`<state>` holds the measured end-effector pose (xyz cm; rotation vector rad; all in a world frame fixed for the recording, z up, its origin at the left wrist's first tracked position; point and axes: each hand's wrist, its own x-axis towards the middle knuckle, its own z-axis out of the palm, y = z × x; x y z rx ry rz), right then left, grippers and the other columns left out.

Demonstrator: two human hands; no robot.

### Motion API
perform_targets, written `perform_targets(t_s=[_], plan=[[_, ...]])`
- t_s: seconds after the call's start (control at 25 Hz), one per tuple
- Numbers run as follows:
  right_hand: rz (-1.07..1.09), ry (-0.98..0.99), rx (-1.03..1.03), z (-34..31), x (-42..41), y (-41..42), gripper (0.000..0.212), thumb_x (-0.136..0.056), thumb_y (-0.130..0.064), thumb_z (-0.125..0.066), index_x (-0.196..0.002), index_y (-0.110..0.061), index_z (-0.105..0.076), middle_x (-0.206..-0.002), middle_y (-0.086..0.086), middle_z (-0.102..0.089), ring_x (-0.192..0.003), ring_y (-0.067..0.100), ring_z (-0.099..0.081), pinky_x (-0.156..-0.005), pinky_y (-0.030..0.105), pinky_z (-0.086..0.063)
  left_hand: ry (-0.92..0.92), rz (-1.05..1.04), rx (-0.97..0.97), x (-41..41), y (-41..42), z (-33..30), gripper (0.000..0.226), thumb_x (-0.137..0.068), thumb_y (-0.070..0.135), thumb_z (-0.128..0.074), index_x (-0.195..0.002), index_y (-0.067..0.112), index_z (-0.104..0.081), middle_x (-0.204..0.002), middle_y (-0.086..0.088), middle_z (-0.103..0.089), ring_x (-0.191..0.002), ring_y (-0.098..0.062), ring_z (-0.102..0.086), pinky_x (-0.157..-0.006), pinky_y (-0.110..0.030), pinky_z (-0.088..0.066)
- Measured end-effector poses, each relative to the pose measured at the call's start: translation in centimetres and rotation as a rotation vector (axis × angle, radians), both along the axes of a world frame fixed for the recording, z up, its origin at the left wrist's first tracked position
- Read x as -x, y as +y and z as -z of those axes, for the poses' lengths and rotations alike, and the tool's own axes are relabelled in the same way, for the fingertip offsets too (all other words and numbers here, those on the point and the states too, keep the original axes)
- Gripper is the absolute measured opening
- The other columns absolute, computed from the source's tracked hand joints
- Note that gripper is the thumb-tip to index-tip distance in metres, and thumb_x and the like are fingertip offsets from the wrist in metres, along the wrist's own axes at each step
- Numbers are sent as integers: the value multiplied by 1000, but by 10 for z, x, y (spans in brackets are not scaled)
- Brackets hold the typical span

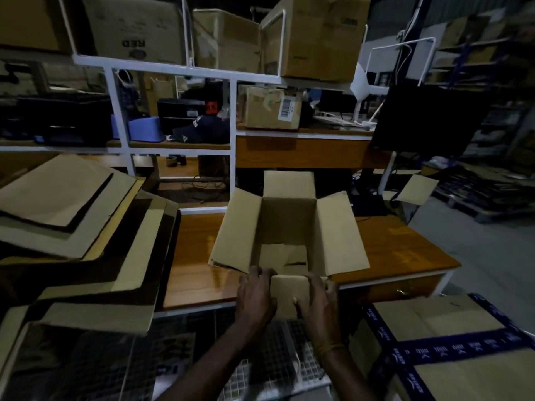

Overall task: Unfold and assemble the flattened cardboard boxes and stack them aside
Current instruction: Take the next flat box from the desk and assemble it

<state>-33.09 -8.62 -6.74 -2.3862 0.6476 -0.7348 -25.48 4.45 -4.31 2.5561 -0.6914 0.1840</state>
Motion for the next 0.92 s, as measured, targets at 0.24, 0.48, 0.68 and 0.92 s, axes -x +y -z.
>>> perform_targets(t_s=[0.24,0.48,0.68,0.92], plan=[[66,45,-23,16,44,51,58,-79,-17,-79,-130,-28,-53,-125,9,-41,-111,26,-50,-92,34,-50,21,113,-31,27,37,21,60,-79,21,-72,-133,31,-47,-135,-1,-42,-119,-27,-41,-94,-35,-43],[111,29,-69,11,73,83,56,-83,-12,-75,-131,-29,-50,-126,5,-34,-115,21,-46,-94,30,-48,-15,125,26,56,60,21,58,-80,18,-73,-132,31,-49,-135,-1,-44,-121,-25,-38,-93,-33,-45],[107,-27,-26,9,100,113,56,-82,-14,-76,-131,-31,-52,-124,2,-32,-111,18,-48,-88,27,-52,-39,121,127,90,94,23,60,-83,19,-69,-137,31,-46,-137,-3,-40,-123,-23,-33,-94,-29,-40],[110,-99,-46,7,152,162,60,-81,-14,-78,-131,-35,-53,-125,2,-31,-113,19,-46,-93,30,-50,-85,123,109,145,148,16,56,-86,28,-66,-138,34,-44,-140,-2,-36,-122,-22,-34,-94,-31,-42]])
